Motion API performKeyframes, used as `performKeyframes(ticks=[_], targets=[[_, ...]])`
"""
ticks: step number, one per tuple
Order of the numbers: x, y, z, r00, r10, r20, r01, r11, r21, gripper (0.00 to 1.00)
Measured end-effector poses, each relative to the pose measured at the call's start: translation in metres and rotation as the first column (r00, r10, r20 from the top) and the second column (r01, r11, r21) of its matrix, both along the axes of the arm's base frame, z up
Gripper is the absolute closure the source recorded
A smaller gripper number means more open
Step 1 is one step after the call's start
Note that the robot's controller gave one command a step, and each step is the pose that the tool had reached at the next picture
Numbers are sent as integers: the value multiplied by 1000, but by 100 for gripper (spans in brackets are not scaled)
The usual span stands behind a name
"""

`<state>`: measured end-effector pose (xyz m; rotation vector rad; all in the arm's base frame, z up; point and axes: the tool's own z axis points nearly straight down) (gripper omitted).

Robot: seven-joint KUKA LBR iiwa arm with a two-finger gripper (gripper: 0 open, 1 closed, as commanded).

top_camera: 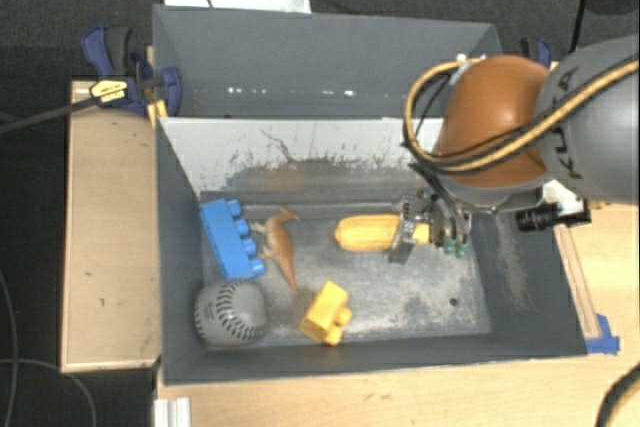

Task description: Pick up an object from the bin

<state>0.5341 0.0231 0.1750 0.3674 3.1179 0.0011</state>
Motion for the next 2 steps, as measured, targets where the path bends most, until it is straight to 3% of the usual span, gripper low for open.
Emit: performKeyframes(ticks=[1, 2], targets=[[0, 0, 0, 1000, -1, 0, 1, 1000, 0, 100], [27, -15, 46, 1000, -3, -3, 3, 1000, 0, 100]])
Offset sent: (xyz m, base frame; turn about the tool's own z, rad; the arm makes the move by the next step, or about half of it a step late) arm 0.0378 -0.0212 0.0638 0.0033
